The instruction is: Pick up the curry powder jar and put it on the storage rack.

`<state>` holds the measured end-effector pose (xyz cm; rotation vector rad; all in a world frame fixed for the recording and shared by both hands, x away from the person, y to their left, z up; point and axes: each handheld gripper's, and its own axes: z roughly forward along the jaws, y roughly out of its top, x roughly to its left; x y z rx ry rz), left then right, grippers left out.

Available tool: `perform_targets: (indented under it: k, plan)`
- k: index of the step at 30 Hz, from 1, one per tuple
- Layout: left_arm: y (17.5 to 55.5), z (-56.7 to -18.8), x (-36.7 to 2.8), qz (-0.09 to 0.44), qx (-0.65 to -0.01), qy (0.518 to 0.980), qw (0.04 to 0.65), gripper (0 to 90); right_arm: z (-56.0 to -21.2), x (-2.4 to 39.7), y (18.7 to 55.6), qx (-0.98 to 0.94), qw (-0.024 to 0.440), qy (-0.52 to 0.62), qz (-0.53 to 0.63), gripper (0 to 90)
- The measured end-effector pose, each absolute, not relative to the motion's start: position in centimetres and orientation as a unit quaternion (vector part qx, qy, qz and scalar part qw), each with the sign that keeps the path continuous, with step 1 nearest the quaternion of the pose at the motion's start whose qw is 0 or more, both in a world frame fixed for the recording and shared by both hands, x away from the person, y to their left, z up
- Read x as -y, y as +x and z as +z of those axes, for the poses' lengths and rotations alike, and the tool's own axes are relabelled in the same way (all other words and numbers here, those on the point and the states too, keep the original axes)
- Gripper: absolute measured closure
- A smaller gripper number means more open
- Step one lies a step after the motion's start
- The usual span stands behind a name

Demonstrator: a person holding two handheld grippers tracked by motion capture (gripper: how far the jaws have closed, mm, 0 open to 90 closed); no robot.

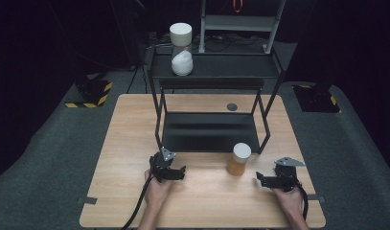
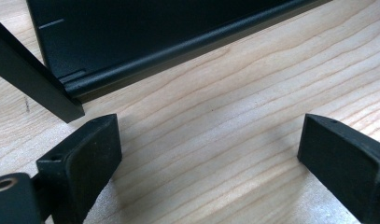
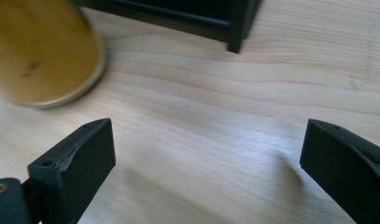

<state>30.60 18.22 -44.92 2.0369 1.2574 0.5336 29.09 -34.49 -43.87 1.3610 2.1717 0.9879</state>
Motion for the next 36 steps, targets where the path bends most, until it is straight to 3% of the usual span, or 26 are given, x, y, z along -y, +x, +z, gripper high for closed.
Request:
perform_targets:
  k: [20, 36]
  plan:
    - [30.6, -44.9, -18.2, 0.204, -0.483, 0.782, 0.338, 6.1, -43.7, 31.9, 29.6, -0.799, 0.157, 0.426, 0.394, 4.2]
    - [30.6, -44.9, -18.2, 0.204, -0.483, 0.782, 0.338, 6.1, -43.0, 29.8, 30.6, -0.793, 0.163, 0.403, 0.426, 8.8]
